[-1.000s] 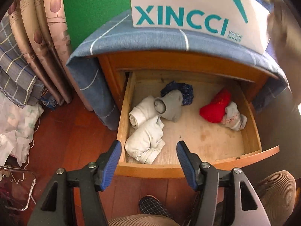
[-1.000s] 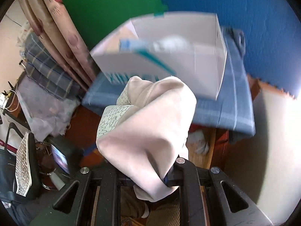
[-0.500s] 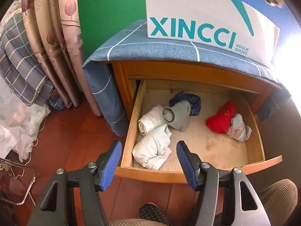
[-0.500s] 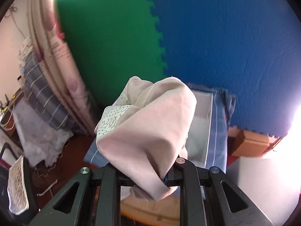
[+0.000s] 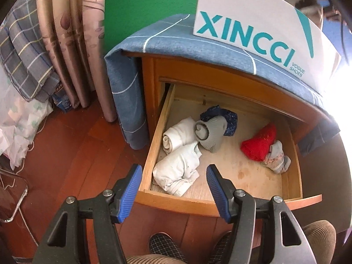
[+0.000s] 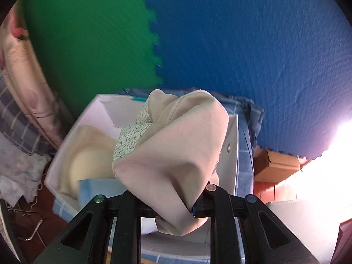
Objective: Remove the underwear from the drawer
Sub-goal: 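Lower the lavender panties into the shoe box and open the right gripper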
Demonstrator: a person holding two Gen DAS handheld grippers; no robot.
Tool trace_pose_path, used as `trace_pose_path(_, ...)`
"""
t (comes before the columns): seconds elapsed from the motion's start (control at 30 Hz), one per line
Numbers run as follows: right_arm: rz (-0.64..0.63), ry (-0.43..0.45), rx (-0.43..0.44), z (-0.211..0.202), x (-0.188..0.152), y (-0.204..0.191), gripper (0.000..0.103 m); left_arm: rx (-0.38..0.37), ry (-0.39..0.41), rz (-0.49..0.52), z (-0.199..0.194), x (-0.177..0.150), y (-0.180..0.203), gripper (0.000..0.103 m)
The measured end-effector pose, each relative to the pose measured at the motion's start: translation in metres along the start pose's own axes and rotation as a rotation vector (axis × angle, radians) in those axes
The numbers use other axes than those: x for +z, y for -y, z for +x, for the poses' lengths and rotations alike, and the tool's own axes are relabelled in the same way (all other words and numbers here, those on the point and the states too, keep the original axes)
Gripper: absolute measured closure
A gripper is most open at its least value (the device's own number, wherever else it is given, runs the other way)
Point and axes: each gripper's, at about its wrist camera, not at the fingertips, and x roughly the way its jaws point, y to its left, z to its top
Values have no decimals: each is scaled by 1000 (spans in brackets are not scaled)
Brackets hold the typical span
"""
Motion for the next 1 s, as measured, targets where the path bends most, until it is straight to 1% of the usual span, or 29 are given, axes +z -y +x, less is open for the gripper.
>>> trace_pose_path(0.1,10,-40,-17,26,-6,6,85,-4,-5,-5,2,0,0,41)
trace_pose_path(0.27,36,-80,-20,53,-12,9,83,-15,-9,0,3,1,-1,41)
trace_pose_path(0.4,48,-100,-21,65,-14,11,80,-22,-16,3,5,2,0,41)
trace_pose_path(0.53,60,-108,0,67,-15,14,79,-32,-21,-10,7,2,-1,41)
trace_pose_path(0.67,48,-80,14,55,-14,11,63,-32,-23,-18,8,2,-2,41)
trace_pose_path(0.9,30,-47,18,30,-13,6,56,-32,-27,-22,9,2,-3,41)
trace_pose_path(0.97,31,-39,24,21,-14,5,44,-31,-28,-22,9,1,-2,41)
trace_pose_path(1.0,29,-36,34,16,-16,5,44,-28,-30,-21,9,1,-2,41)
